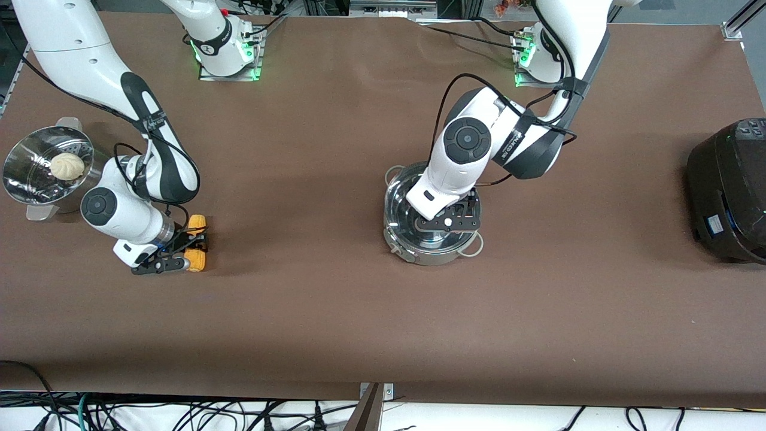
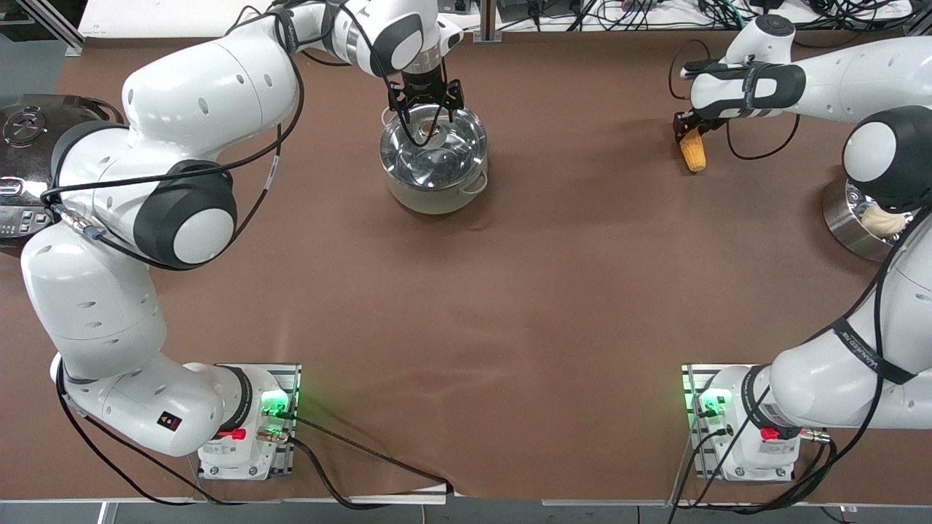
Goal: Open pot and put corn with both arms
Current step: 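Grasp the corn with the right gripper while the left gripper reaches the lid knob, then lift the corn with the right gripper while the left gripper grips the knob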
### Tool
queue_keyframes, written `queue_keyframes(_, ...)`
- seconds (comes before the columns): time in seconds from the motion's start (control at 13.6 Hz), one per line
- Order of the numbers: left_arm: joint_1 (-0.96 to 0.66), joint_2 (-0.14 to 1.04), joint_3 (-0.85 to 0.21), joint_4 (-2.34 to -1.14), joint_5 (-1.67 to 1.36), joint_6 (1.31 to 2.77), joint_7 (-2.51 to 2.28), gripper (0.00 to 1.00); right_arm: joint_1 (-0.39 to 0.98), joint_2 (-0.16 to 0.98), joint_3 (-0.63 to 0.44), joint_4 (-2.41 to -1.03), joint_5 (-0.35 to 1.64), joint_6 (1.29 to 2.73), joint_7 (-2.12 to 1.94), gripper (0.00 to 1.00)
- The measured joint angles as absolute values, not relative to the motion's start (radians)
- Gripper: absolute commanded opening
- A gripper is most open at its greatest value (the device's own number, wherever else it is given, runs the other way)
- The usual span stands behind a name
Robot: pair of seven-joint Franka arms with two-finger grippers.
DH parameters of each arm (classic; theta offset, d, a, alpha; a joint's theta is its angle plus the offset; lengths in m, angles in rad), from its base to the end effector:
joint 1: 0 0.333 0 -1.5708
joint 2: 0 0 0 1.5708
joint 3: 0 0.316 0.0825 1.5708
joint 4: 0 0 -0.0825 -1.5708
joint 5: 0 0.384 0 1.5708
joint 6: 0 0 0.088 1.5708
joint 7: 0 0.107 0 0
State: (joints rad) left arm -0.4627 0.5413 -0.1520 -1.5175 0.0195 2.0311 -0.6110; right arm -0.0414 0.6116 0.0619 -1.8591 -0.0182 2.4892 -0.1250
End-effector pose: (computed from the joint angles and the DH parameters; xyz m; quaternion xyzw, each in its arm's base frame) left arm 0.5786 -0.3874 0.3482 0.9995 0.0040 -0.0264 0.0187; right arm 0.6423 0.0111 0.1902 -0.9971 -0.0741 -0.0105 0.0116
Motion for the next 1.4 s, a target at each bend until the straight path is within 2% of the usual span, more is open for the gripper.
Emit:
queue_keyframes(0.51, -0.461, 0.513, -0.152, -1.577, 0.019, 2.065, -0.611, 1.00, -0.040, 0.546, 0.069, -1.848, -0.018, 2.443, -0.129, 0.00)
queue_keyframes(0.73, -0.461, 0.473, -0.153, -1.613, 0.019, 2.065, -0.611, 0.99, -0.038, 0.485, 0.107, -1.779, -0.017, 2.276, -0.105, 0.00)
queue_keyframes(0.88, -0.461, 0.452, -0.153, -1.636, 0.019, 2.065, -0.611, 0.94, -0.035, 0.463, 0.139, -1.684, -0.017, 2.114, -0.056, 0.00)
queue_keyframes(1.1, -0.461, 0.446, -0.154, -1.652, 0.019, 2.065, -0.610, 0.92, -0.034, 0.452, 0.188, -1.550, -0.017, 1.925, 0.025, 0.00)
queue_keyframes(1.4, -0.461, 0.447, -0.154, -1.661, 0.019, 2.065, -0.610, 0.93, -0.033, 0.452, 0.210, -1.506, -0.017, 1.871, 0.058, 0.00)
